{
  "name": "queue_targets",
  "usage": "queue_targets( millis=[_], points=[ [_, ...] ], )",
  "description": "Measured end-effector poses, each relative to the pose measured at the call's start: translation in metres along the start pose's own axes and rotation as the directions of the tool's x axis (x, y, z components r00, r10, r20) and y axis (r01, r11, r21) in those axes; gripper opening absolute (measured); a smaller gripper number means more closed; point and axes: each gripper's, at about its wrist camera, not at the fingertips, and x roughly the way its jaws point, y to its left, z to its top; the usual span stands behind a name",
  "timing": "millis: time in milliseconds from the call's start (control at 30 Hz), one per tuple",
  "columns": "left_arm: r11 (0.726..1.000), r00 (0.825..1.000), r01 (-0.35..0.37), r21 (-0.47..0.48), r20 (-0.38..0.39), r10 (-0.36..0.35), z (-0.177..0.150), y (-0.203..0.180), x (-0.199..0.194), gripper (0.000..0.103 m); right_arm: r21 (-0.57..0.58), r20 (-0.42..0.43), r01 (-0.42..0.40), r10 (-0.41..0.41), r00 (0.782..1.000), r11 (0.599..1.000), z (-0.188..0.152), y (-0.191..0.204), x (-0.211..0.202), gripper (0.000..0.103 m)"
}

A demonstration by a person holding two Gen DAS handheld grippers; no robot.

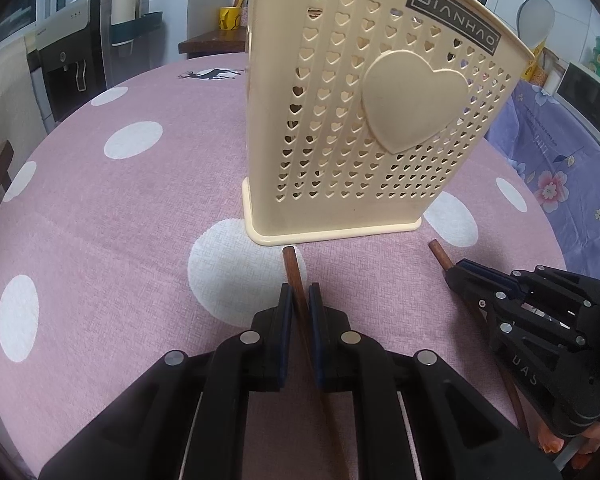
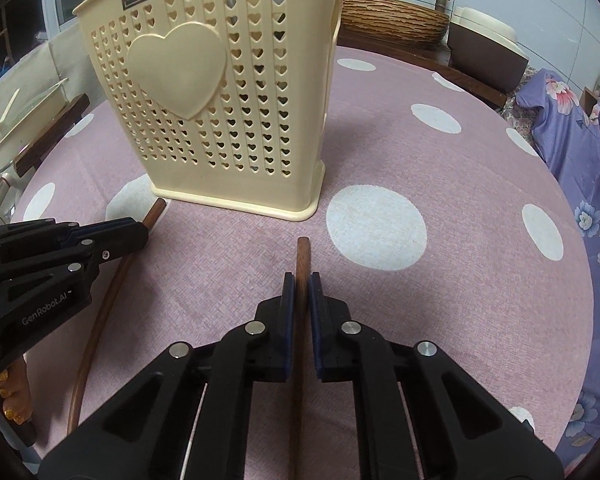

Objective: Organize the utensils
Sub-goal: 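Grasp a brown chopstick with the left gripper while the right gripper grasps another, then lift both chopsticks upright, carry them over the holder and lower them in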

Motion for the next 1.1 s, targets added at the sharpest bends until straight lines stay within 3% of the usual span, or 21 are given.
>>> queue_targets(
  millis=[300, 567, 900, 1100],
  points=[
    [1.000, 1.000, 0.003, -0.017, 0.015, -0.003, 0.000, 0.004, -0.005, 0.008, 0.026, 0.030, -0.035, 0.034, 0.999, 0.999, -0.005, 0.003, -0.014, 0.008],
    [0.998, 0.992, 0.056, -0.026, 0.114, -0.053, 0.007, 0.006, -0.048, 0.008, 0.066, 0.158, -0.104, 0.092, 0.983, 0.992, 0.000, 0.000, -0.067, 0.008],
    [0.992, 0.943, 0.120, -0.030, 0.317, -0.104, 0.017, 0.012, -0.131, 0.008, 0.067, 0.368, -0.181, 0.144, 0.918, 0.981, 0.011, -0.002, -0.156, 0.008],
    [0.990, 0.907, 0.141, -0.026, 0.405, -0.119, 0.018, 0.015, -0.164, 0.007, 0.041, 0.431, -0.192, 0.156, 0.889, 0.980, 0.015, 0.004, -0.187, 0.008]
  ],
)
